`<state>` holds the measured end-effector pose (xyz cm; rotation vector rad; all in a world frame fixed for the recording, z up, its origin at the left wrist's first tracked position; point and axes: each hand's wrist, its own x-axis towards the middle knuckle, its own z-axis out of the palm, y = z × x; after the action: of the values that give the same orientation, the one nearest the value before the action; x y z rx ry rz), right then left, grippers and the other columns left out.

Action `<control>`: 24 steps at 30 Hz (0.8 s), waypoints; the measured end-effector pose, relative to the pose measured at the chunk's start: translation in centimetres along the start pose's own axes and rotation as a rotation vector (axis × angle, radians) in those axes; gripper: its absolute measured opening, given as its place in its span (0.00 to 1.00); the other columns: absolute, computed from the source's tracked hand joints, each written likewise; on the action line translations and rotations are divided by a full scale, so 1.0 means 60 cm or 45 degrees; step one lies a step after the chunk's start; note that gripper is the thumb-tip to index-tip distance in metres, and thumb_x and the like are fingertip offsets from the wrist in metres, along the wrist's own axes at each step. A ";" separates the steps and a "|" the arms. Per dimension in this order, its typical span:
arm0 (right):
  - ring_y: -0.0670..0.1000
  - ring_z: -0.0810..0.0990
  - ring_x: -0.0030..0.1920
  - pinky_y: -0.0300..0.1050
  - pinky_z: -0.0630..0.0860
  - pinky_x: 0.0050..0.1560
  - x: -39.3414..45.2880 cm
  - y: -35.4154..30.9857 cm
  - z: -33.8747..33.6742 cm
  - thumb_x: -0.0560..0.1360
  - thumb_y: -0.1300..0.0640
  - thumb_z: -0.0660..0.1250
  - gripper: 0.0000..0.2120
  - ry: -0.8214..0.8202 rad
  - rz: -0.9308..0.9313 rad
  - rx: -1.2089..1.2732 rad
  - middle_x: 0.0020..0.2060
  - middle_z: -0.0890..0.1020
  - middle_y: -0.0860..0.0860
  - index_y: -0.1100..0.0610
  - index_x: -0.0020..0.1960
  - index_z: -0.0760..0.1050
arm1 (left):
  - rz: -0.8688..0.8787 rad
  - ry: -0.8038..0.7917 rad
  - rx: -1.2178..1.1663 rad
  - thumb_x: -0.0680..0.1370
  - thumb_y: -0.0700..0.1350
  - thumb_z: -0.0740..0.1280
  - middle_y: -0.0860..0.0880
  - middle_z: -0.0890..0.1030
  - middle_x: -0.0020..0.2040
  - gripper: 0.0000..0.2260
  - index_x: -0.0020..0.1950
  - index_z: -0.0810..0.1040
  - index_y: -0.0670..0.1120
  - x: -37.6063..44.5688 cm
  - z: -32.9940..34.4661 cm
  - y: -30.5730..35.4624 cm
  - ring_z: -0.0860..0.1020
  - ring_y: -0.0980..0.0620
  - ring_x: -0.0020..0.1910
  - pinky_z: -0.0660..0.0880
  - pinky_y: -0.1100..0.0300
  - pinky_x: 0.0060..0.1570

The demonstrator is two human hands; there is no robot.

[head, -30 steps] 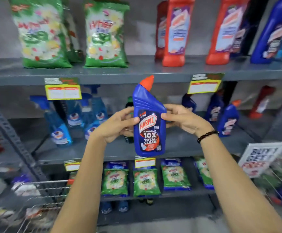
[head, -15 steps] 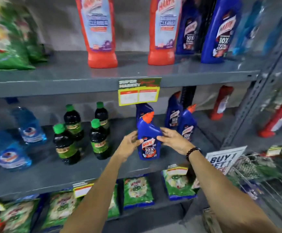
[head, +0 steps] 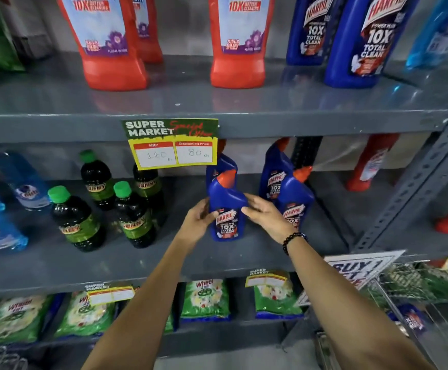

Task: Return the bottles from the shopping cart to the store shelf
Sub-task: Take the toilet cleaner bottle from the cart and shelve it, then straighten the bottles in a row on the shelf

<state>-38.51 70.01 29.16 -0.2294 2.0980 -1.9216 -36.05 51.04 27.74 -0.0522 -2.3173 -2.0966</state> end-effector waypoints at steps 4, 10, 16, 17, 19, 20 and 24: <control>0.55 0.66 0.72 0.49 0.64 0.71 -0.028 0.029 -0.003 0.74 0.63 0.67 0.29 0.255 0.064 -0.030 0.72 0.67 0.58 0.62 0.73 0.61 | -0.115 0.284 0.018 0.74 0.36 0.68 0.37 0.77 0.63 0.23 0.68 0.68 0.38 -0.019 0.016 -0.021 0.77 0.43 0.60 0.74 0.51 0.60; 0.54 0.71 0.68 0.47 0.69 0.67 -0.100 0.104 0.007 0.72 0.56 0.70 0.26 0.590 0.165 -0.121 0.68 0.73 0.56 0.60 0.68 0.69 | -0.235 0.404 0.273 0.71 0.42 0.73 0.44 0.78 0.63 0.28 0.68 0.67 0.44 -0.072 0.075 -0.060 0.76 0.44 0.62 0.68 0.62 0.54; 0.56 0.70 0.69 0.51 0.68 0.68 -0.121 0.132 -0.019 0.71 0.58 0.71 0.30 0.954 0.178 -0.163 0.68 0.72 0.58 0.62 0.70 0.65 | -0.373 0.483 0.467 0.68 0.48 0.74 0.38 0.73 0.66 0.39 0.74 0.57 0.46 -0.077 0.119 -0.083 0.66 0.38 0.68 0.61 0.42 0.71; 0.57 0.70 0.69 0.52 0.68 0.68 -0.116 0.131 -0.028 0.71 0.58 0.72 0.32 0.979 0.181 -0.193 0.68 0.72 0.59 0.62 0.71 0.64 | -0.377 0.508 0.505 0.68 0.49 0.74 0.38 0.73 0.66 0.41 0.74 0.56 0.45 -0.074 0.124 -0.083 0.65 0.38 0.69 0.59 0.42 0.72; 0.58 0.69 0.69 0.53 0.68 0.67 -0.101 0.128 -0.047 0.69 0.58 0.74 0.36 0.976 0.198 -0.252 0.69 0.70 0.60 0.64 0.72 0.61 | -0.385 0.560 0.559 0.67 0.51 0.74 0.39 0.71 0.68 0.43 0.75 0.55 0.44 -0.067 0.135 -0.083 0.63 0.39 0.71 0.53 0.43 0.74; 0.59 0.69 0.69 0.53 0.68 0.67 -0.092 0.128 -0.055 0.68 0.58 0.74 0.38 0.955 0.204 -0.274 0.69 0.70 0.60 0.64 0.72 0.60 | -0.395 0.587 0.584 0.67 0.52 0.74 0.40 0.71 0.70 0.44 0.75 0.54 0.43 -0.063 0.141 -0.084 0.62 0.40 0.72 0.51 0.44 0.74; 0.58 0.72 0.66 0.55 0.71 0.66 -0.061 0.129 -0.079 0.63 0.57 0.78 0.44 0.869 0.217 -0.323 0.68 0.71 0.60 0.63 0.72 0.59 | -0.420 0.714 0.628 0.66 0.55 0.74 0.42 0.67 0.73 0.47 0.75 0.51 0.43 -0.051 0.166 -0.093 0.57 0.41 0.74 0.46 0.43 0.75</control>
<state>-36.00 76.40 22.22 0.6251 2.6666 -1.7843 -33.09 60.33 21.07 0.8501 -2.4799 -1.3075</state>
